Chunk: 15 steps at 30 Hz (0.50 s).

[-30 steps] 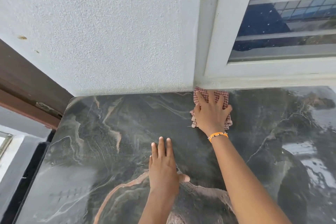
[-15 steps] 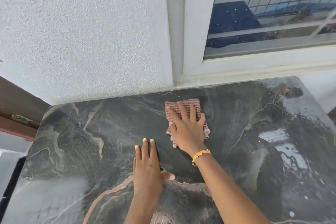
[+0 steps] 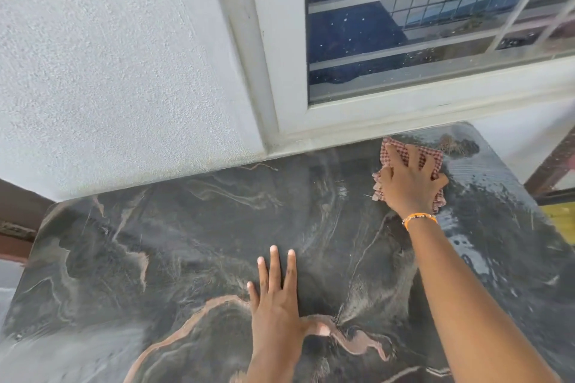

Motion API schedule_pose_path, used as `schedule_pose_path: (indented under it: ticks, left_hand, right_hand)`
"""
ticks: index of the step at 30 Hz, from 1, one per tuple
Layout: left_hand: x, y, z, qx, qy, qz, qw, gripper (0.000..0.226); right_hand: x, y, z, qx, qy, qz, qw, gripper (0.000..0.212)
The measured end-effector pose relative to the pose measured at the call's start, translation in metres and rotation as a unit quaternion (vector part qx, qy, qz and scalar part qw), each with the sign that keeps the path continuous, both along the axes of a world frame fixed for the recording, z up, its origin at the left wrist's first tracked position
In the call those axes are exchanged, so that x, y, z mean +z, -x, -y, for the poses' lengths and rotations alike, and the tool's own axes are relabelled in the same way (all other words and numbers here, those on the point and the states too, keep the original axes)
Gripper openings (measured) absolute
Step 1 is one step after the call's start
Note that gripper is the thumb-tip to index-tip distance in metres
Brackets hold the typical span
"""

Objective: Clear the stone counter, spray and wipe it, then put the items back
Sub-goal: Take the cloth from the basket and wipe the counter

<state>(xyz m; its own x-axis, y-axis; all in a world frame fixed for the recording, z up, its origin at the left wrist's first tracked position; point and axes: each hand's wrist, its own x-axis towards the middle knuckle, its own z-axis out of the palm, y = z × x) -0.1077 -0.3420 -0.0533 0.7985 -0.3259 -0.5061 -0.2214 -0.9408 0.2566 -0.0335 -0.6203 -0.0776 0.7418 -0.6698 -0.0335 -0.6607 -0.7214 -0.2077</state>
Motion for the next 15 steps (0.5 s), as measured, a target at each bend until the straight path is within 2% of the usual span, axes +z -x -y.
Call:
schedule_pose_path:
  ticks: [3,5,10,13,15]
  left_hand:
    - [0.001,0.0,0.001,0.003,0.004,0.005,1.0,0.127]
    - [0.002,0.001,0.003,-0.004,0.008,0.016,1.0,0.127]
    - [0.006,0.003,0.005,0.003,0.029,0.031,0.999,0.126]
    - [0.009,0.022,-0.007,0.039,0.055,0.064,0.996,0.127]
    - [0.005,0.041,-0.024,0.034,0.061,0.1,0.993,0.116]
  right_hand:
    - [-0.003,0.032,-0.017,-0.045,-0.002,-0.001,0.999,0.048]
    - [-0.003,0.045,-0.043,-0.025,0.0,-0.01,1.0,0.049]
    - [0.002,0.036,-0.127,0.141,-0.031,0.001,0.99,0.053]
    - [0.004,0.037,-0.173,0.286,-0.05,-0.004,0.957,0.048]
    - [0.004,0.059,-0.186,0.363,-0.048,-0.002,0.931,0.047]
